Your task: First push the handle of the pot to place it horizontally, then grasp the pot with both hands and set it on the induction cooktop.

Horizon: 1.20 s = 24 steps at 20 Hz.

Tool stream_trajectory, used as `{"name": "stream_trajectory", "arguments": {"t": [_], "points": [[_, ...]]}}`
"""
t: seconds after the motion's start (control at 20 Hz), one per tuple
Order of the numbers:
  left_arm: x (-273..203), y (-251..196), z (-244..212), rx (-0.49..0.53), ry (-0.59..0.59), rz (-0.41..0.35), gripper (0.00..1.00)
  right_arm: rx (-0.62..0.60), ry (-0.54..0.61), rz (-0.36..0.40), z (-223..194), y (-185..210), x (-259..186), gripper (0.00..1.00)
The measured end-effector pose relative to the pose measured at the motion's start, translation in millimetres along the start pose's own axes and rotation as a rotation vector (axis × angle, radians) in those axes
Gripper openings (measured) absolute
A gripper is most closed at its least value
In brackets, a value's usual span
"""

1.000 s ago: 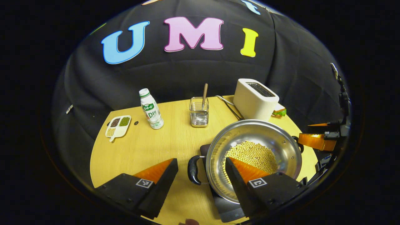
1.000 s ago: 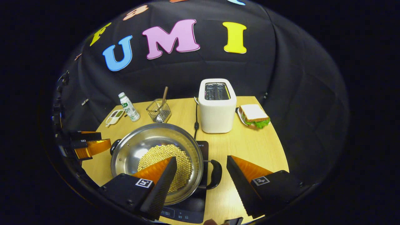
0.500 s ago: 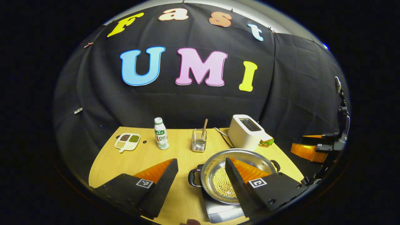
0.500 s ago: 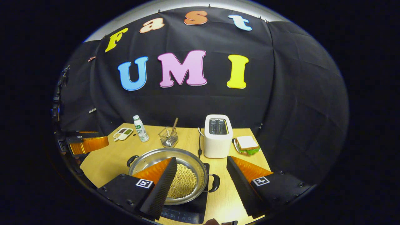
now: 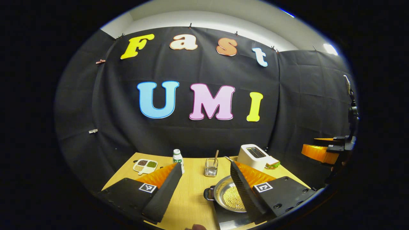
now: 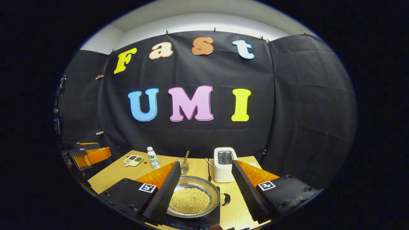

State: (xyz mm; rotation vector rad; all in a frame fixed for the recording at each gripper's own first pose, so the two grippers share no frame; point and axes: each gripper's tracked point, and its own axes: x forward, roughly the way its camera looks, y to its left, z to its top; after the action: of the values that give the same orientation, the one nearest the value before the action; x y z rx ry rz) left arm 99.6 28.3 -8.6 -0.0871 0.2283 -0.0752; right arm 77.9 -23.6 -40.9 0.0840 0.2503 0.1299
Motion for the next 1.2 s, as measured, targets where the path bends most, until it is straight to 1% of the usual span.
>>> {"name": "stream_trajectory", "arguments": {"t": [0.1, 0.3, 0.45, 0.6, 0.7, 0.85, 1.0, 1.2], "points": [[-11.4, 1.8, 8.2, -0.016, -0.030, 0.006, 0.95, -0.018, -0.039, -0.006, 10.6, 4.6, -11.5, 0.99], [-33.1, 16.4, 26.3, 0.004, -0.090, 0.033, 0.95, -0.038, -0.096, -0.007, 26.0, 20.0, -34.4, 0.99], [-48.6, 28.5, 37.6, -0.002, -0.128, 0.056, 0.95, -0.043, -0.124, -0.030, 34.0, 23.4, -47.0, 0.98], [-62.0, 37.0, 39.0, -0.014, -0.150, 0.080, 0.95, -0.032, -0.150, -0.051, 40.4, 24.2, -56.4, 0.99], [-66.1, 38.3, 39.6, -0.010, -0.162, 0.086, 0.96, -0.031, -0.158, -0.061, 41.8, 22.3, -60.3, 0.98], [-66.1, 37.7, 46.9, 0.021, -0.176, 0.086, 0.95, -0.025, -0.151, -0.066, 41.6, 22.7, -62.7, 0.98], [-68.5, 32.6, 50.0, 0.046, -0.182, 0.076, 0.95, -0.022, -0.144, -0.069, 41.3, 22.5, -63.5, 0.98], [-68.8, 25.9, 49.7, 0.052, -0.178, 0.059, 0.95, -0.021, -0.140, -0.072, 40.9, 22.4, -63.9, 0.99]]}}
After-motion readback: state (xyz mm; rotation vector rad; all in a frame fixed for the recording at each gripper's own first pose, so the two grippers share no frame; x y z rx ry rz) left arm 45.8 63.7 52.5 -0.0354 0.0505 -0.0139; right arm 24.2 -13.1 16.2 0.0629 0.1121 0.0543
